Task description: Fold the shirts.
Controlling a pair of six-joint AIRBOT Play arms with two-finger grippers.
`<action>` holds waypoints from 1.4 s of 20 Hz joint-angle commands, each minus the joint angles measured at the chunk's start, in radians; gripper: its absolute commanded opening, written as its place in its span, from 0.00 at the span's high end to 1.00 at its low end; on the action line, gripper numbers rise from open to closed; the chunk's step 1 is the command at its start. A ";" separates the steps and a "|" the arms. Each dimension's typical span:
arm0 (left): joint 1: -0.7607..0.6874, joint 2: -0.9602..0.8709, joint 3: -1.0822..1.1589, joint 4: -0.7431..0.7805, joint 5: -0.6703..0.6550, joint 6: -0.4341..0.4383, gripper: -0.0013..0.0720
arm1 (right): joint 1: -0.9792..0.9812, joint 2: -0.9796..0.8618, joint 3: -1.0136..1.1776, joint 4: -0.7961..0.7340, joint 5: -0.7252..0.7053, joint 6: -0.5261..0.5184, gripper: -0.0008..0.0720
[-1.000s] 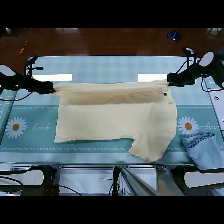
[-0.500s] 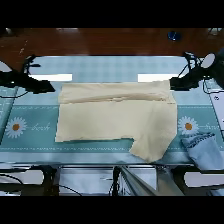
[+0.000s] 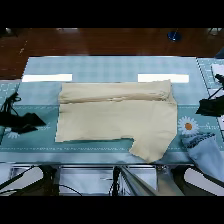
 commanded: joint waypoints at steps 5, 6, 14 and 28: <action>0.110 0.091 -0.283 -0.066 0.020 0.120 0.06 | -0.093 0.068 -0.134 0.207 -0.038 -0.093 0.52; 0.108 0.089 -0.284 -0.067 0.034 0.120 0.06 | -0.093 0.068 -0.134 0.212 -0.037 -0.094 0.52; -0.023 0.011 -0.284 -0.122 0.155 0.099 0.06 | -0.093 0.068 -0.134 0.220 -0.011 -0.094 0.52; -0.147 -0.112 -0.283 -0.111 0.190 0.042 0.95 | -0.093 0.138 -0.135 0.137 0.050 -0.071 0.52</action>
